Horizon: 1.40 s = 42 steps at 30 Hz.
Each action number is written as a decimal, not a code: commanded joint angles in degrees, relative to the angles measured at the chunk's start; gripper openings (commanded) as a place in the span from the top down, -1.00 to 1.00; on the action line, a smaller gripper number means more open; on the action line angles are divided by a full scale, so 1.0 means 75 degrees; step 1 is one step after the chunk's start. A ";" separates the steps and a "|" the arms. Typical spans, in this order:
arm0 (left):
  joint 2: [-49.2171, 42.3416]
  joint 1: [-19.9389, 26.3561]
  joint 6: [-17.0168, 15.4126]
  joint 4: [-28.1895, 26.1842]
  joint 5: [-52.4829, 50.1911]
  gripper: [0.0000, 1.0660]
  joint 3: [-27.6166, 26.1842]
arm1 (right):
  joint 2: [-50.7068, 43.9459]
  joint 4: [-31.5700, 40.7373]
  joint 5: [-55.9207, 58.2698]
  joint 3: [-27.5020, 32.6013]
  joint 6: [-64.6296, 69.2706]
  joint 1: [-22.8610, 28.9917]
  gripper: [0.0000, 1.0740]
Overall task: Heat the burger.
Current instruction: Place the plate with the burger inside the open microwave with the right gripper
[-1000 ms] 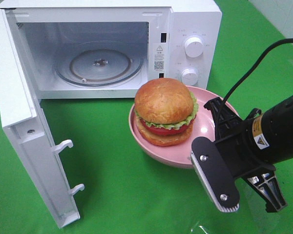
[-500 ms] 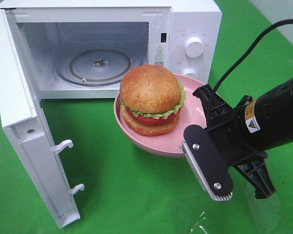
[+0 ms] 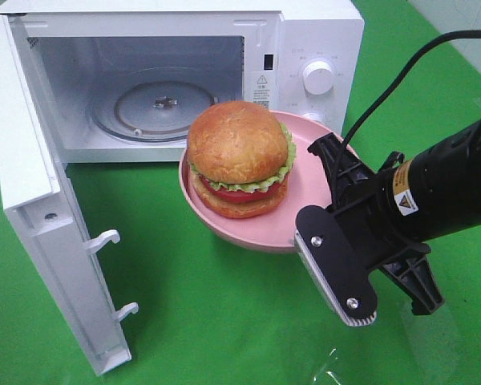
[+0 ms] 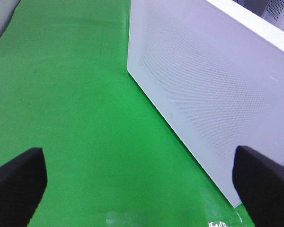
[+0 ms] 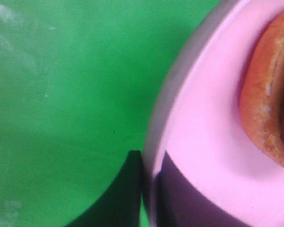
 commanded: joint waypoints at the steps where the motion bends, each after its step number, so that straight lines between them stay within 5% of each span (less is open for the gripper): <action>1: -0.0107 0.0031 0.0000 -0.0046 -0.0084 -0.87 0.0023 | 0.0199 -0.0130 -0.0451 -0.0336 0.0199 0.0000 1.00; 42: -0.0107 0.0031 0.0000 -0.0046 -0.0084 -0.87 0.0023 | 0.2338 0.0260 0.0053 -0.3079 0.0542 0.0275 1.00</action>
